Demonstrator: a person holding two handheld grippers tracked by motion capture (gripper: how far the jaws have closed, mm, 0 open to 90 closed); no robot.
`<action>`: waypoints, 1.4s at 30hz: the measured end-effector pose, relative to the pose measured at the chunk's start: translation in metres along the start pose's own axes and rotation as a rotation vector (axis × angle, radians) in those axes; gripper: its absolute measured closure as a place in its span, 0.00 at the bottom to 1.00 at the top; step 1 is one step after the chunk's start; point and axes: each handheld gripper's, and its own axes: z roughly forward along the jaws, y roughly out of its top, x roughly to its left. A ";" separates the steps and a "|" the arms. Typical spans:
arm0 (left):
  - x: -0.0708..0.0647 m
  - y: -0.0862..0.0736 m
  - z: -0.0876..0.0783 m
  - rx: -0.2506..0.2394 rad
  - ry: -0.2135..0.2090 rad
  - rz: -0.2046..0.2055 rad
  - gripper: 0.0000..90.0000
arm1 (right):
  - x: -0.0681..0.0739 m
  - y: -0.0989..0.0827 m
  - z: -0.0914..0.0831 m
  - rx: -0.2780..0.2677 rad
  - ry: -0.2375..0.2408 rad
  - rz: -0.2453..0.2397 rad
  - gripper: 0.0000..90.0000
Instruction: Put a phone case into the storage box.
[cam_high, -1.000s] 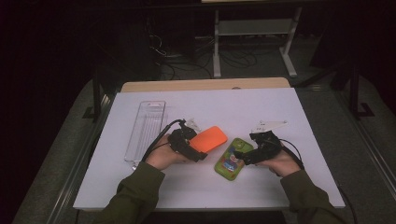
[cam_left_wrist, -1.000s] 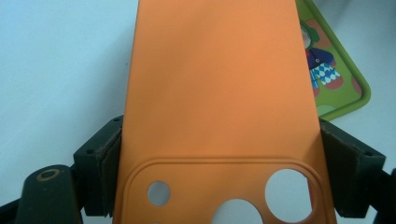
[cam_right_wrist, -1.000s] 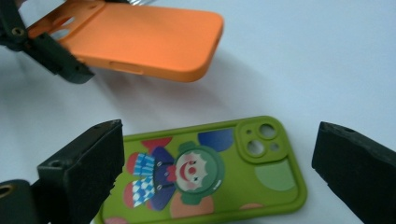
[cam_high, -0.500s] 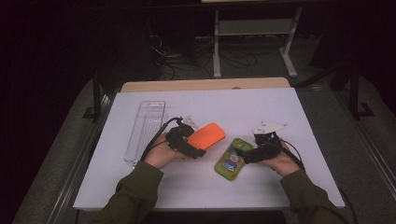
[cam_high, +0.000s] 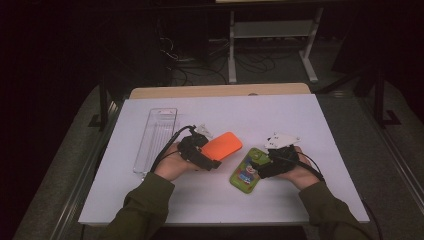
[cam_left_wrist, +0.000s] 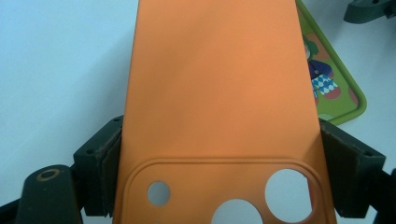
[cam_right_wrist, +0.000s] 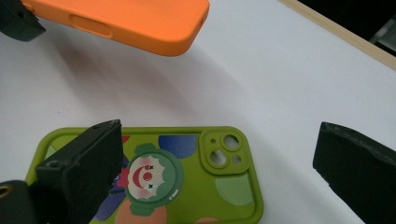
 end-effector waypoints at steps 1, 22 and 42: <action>0.000 0.000 0.000 -0.001 -0.001 0.000 0.17 | 0.001 0.000 0.000 0.000 -0.004 -0.008 0.01; -0.004 0.002 0.000 0.002 -0.006 0.028 0.17 | 0.016 0.004 0.001 -0.009 -0.115 -0.215 0.02; -0.004 0.003 0.000 0.013 -0.007 0.039 0.17 | 0.027 0.006 0.003 -0.011 -0.251 -0.467 0.02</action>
